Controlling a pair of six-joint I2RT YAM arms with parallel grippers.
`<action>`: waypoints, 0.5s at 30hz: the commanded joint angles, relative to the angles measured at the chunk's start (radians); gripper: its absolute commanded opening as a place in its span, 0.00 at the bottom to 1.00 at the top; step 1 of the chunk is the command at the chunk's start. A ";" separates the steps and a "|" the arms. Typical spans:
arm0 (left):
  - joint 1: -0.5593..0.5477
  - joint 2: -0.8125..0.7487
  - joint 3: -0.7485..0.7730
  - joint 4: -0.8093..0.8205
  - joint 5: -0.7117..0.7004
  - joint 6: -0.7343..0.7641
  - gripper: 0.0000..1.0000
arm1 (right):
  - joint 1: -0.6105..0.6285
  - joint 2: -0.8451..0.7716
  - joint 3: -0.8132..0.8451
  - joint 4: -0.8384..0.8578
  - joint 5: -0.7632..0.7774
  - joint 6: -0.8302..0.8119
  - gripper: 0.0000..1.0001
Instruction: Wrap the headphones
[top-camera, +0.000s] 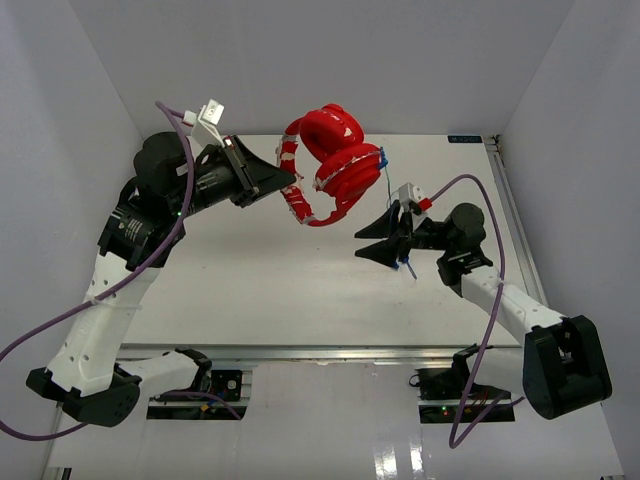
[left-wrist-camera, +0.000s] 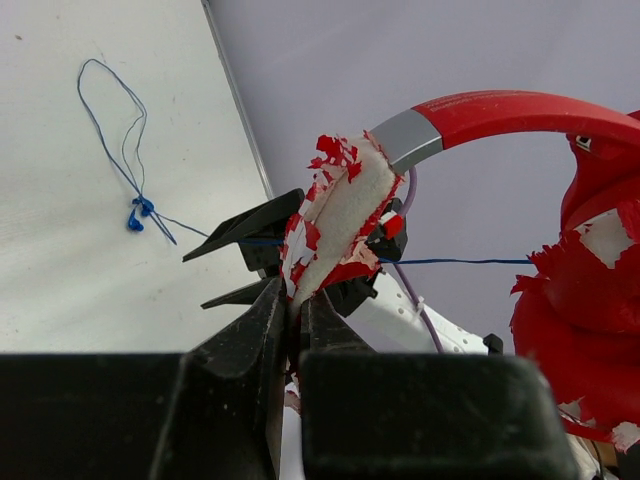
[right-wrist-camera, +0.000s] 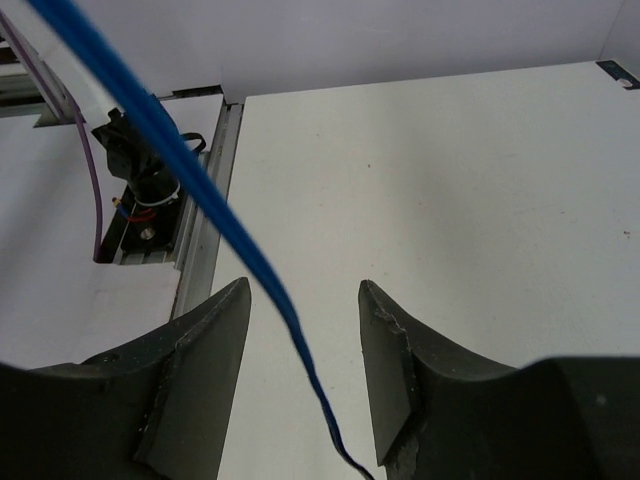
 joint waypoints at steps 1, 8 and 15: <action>-0.002 -0.017 0.054 0.053 -0.015 -0.025 0.00 | -0.005 -0.040 0.030 -0.152 0.021 -0.137 0.57; -0.003 -0.039 0.037 0.026 -0.022 -0.004 0.00 | -0.028 -0.036 0.134 -0.405 0.044 -0.332 0.67; -0.002 -0.058 0.011 0.004 -0.029 0.012 0.00 | -0.036 -0.020 0.189 -0.517 0.039 -0.436 0.62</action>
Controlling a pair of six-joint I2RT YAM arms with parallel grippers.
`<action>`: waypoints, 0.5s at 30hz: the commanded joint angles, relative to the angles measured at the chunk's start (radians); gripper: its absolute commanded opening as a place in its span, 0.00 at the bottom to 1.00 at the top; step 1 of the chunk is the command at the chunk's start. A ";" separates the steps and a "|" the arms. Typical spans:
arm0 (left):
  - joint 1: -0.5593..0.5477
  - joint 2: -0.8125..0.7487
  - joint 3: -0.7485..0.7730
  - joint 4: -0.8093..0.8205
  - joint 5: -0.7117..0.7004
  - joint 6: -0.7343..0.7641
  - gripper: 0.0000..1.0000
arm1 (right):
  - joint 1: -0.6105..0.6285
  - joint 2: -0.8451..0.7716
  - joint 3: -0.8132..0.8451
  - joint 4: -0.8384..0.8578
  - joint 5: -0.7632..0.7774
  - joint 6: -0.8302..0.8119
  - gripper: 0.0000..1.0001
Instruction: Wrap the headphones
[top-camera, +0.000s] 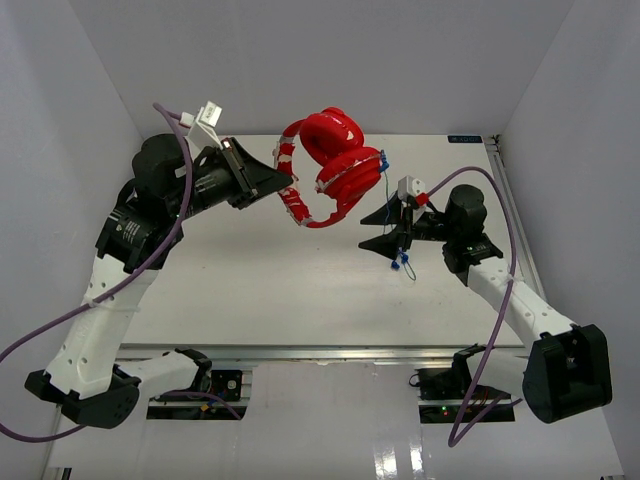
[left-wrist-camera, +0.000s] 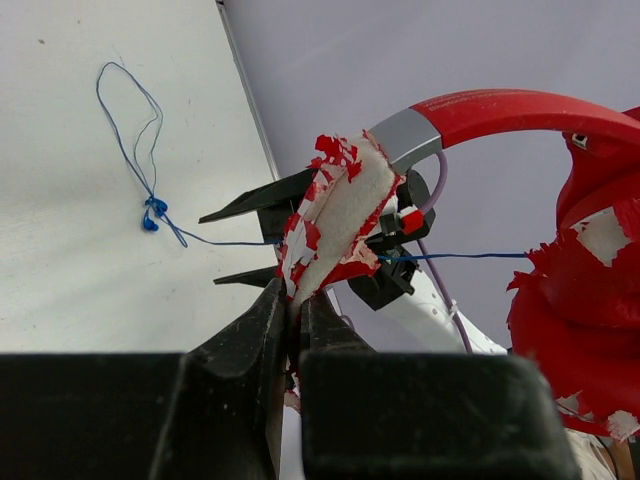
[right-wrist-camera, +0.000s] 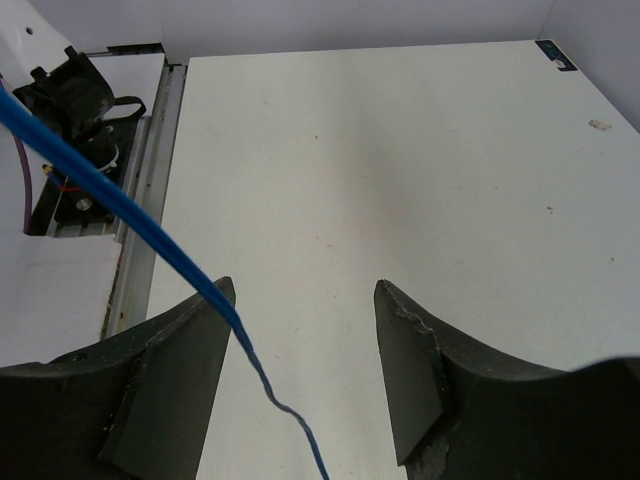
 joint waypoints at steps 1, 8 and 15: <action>-0.002 -0.050 0.013 0.026 -0.005 -0.006 0.00 | -0.005 0.004 0.053 -0.102 0.007 -0.107 0.61; -0.002 -0.050 0.005 0.042 0.000 -0.011 0.00 | -0.014 0.002 0.048 -0.163 0.054 -0.157 0.58; -0.002 -0.051 0.001 0.043 -0.017 -0.012 0.00 | -0.019 0.011 0.068 -0.186 0.032 -0.159 0.39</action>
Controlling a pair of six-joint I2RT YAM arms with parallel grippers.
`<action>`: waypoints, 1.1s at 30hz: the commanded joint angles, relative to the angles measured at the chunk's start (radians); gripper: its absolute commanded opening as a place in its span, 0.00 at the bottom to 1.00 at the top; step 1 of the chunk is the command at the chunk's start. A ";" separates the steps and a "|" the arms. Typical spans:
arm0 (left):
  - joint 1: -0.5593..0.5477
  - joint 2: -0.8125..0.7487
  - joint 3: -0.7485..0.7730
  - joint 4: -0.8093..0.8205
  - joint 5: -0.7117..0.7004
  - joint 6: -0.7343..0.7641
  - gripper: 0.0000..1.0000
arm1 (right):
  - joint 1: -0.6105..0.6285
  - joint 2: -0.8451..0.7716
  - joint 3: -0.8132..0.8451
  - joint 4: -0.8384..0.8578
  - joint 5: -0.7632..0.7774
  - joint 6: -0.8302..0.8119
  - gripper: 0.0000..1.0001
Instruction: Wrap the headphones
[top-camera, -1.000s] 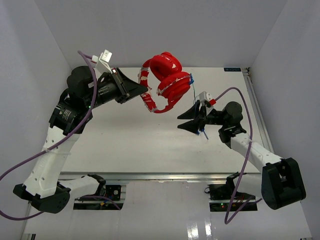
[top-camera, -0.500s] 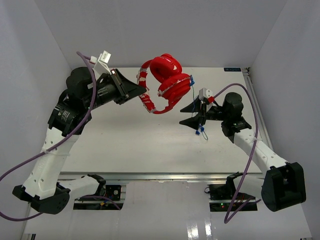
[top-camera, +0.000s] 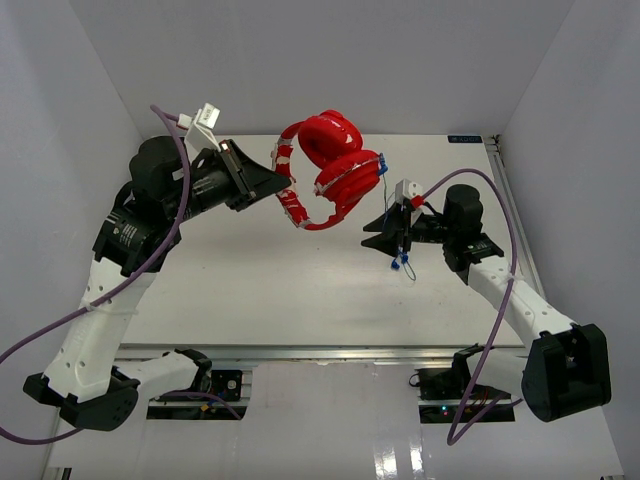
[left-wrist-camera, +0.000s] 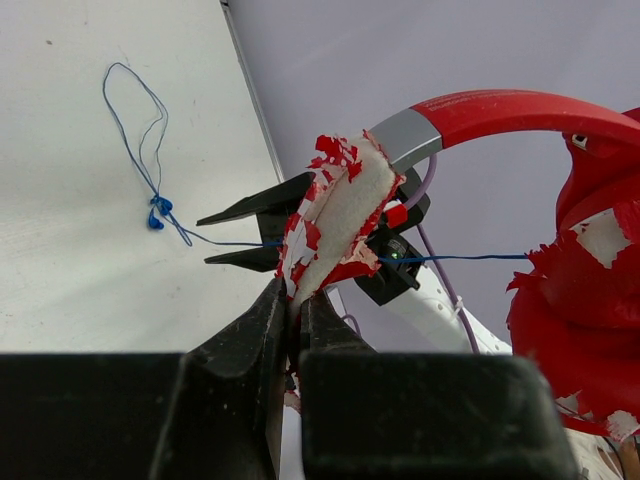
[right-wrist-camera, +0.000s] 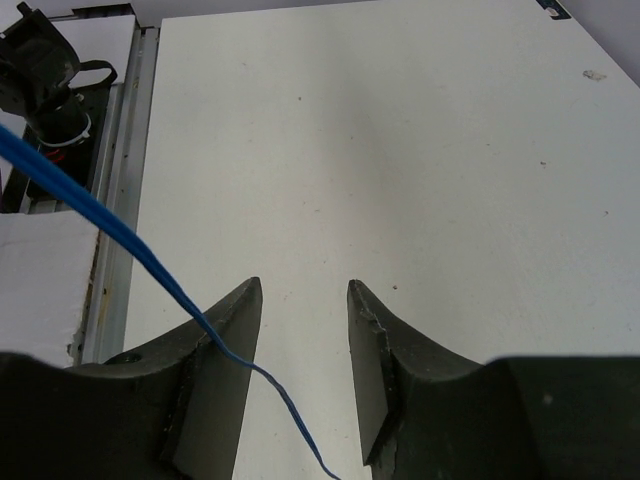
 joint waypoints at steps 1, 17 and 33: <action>-0.002 -0.038 0.000 0.060 -0.013 -0.022 0.00 | -0.008 0.004 0.056 -0.024 -0.010 -0.024 0.33; -0.001 0.127 -0.089 0.231 -0.193 -0.040 0.00 | 0.063 -0.015 0.413 -0.835 0.363 -0.461 0.08; 0.029 0.194 -0.234 0.166 -0.407 0.196 0.00 | 0.183 -0.106 0.544 -1.088 1.182 -0.875 0.08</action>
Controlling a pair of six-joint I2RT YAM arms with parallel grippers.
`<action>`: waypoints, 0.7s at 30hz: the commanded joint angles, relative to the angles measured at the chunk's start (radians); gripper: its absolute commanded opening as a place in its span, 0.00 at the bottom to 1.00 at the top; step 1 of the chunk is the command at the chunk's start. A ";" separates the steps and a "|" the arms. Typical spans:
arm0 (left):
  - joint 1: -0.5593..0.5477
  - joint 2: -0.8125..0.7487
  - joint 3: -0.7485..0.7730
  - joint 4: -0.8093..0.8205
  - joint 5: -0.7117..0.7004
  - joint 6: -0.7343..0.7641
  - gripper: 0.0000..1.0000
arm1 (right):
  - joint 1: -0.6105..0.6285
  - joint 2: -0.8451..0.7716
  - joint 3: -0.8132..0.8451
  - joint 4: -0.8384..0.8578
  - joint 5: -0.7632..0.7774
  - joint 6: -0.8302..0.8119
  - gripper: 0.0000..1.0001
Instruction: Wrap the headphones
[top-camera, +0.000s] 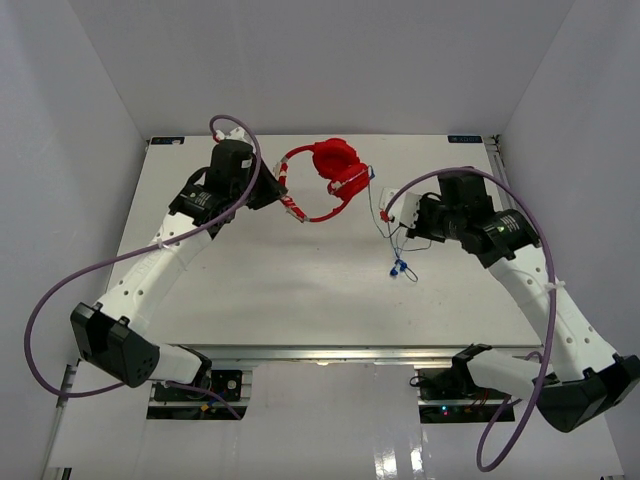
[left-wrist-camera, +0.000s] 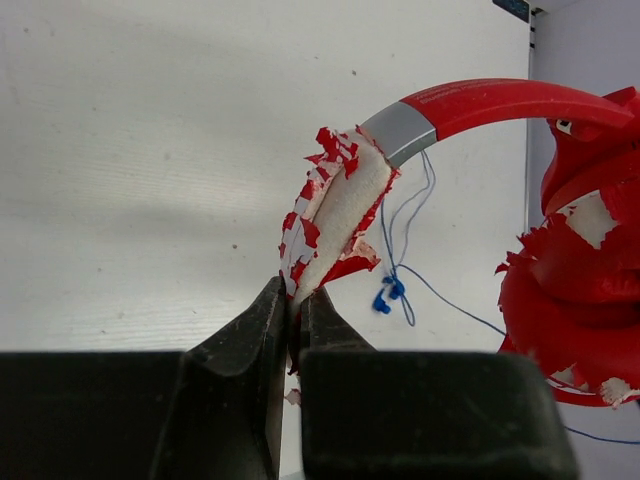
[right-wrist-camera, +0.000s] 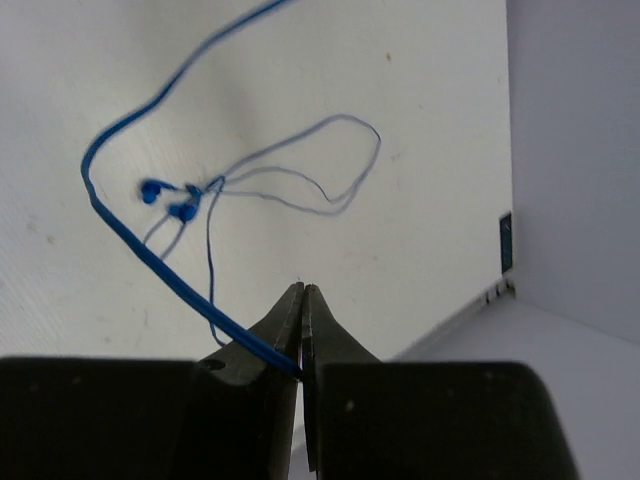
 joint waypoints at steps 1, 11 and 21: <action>0.010 -0.045 -0.027 0.062 -0.038 0.059 0.00 | 0.026 -0.064 0.049 0.010 0.219 -0.140 0.08; 0.008 0.057 -0.066 0.109 0.152 0.126 0.00 | 0.428 -0.051 0.083 0.073 0.444 -0.282 0.08; 0.008 -0.011 -0.173 0.105 0.265 0.305 0.00 | 0.504 0.106 0.182 0.245 0.552 -0.326 0.08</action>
